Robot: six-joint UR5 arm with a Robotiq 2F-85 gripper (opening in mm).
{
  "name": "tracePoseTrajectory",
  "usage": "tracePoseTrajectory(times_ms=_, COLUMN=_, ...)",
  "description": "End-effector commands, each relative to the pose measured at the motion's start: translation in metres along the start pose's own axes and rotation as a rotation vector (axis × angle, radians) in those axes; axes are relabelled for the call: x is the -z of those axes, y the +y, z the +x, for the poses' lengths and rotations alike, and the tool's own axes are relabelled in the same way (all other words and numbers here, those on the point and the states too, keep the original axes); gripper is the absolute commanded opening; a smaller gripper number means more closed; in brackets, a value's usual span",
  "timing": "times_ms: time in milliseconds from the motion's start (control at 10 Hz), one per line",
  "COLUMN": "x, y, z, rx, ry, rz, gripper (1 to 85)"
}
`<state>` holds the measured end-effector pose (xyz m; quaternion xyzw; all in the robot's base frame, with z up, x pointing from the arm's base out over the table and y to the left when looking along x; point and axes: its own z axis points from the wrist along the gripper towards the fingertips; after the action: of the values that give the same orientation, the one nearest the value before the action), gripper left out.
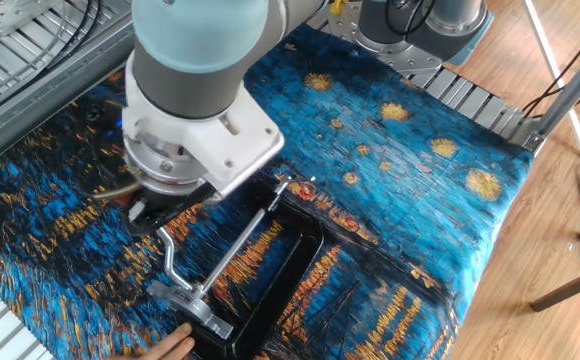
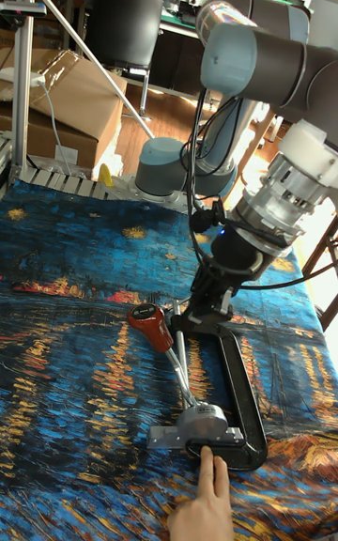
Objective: Pull up the lever
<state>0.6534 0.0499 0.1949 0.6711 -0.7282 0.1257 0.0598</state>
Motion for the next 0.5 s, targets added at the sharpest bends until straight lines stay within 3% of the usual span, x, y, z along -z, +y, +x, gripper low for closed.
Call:
tracePoseTrajectory(times_ms=0, x=0.016, y=0.023, z=-0.024, rx=-0.149, ry=-0.073, rz=-0.071, gripper=2.0)
tracePoseTrajectory(times_ms=100, x=0.017, y=0.024, z=-0.028, rx=-0.211, ry=-0.098, rz=-0.082, gripper=2.0)
tracePoseTrajectory(times_ms=200, x=0.022, y=0.027, z=-0.040, rx=-0.346, ry=-0.164, rz=-0.107, gripper=2.0)
tracePoseTrajectory(times_ms=400, x=0.031, y=0.031, z=-0.047, rx=-0.621, ry=-0.214, rz=-0.145, gripper=1.7)
